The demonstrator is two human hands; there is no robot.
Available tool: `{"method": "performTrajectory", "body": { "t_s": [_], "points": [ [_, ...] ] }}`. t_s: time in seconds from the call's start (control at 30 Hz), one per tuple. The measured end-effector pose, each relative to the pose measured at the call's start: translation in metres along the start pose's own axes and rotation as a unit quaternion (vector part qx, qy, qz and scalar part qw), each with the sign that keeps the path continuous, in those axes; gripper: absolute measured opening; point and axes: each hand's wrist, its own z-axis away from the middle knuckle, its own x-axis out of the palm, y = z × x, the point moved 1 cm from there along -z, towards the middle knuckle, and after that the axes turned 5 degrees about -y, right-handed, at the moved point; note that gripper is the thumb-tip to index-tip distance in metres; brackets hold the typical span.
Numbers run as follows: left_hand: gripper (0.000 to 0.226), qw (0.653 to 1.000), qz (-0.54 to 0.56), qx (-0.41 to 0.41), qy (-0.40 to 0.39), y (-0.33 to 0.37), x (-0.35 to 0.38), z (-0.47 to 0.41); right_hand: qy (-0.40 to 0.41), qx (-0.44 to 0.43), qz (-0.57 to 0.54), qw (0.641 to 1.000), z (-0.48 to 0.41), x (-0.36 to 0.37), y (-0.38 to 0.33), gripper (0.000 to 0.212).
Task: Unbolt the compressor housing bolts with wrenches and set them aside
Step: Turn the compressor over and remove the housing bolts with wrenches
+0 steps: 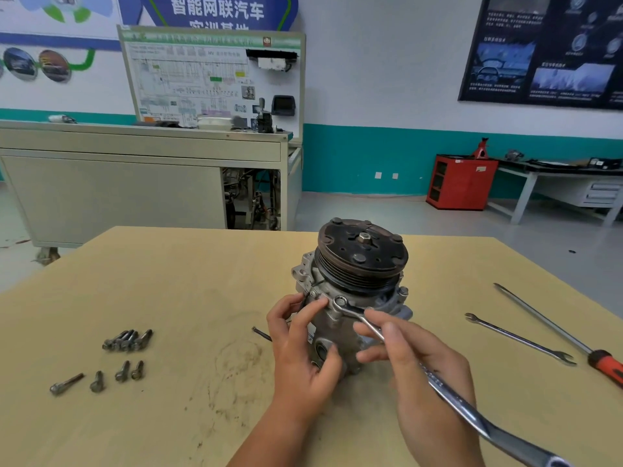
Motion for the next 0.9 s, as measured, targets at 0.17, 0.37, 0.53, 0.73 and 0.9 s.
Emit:
{"method": "performTrajectory", "body": {
  "t_s": [0.17,0.37,0.53,0.73,0.9],
  "points": [
    [0.054,1.0,0.004,-0.008,-0.002,0.001,0.001,0.0,-0.078,0.11,-0.12,0.984,-0.027,-0.028,0.006,0.043],
    [0.054,1.0,0.01,-0.006,0.002,0.002,0.001,-0.001,-0.049,0.11,-0.316,0.941,-0.035,-0.034,0.011,0.025],
    [0.054,1.0,0.011,-0.002,0.003,0.004,0.001,-0.002,0.019,-0.009,-0.109,0.994,0.003,-0.021,0.004,0.021],
    [0.051,1.0,0.009,-0.009,0.0,0.002,0.0,0.0,0.007,-0.023,-0.009,1.0,0.014,0.003,0.002,0.023],
    [0.05,1.0,0.007,-0.011,0.001,0.001,0.001,0.001,-0.02,-0.027,0.095,0.995,0.002,-0.002,-0.003,0.025]
  ]
}}
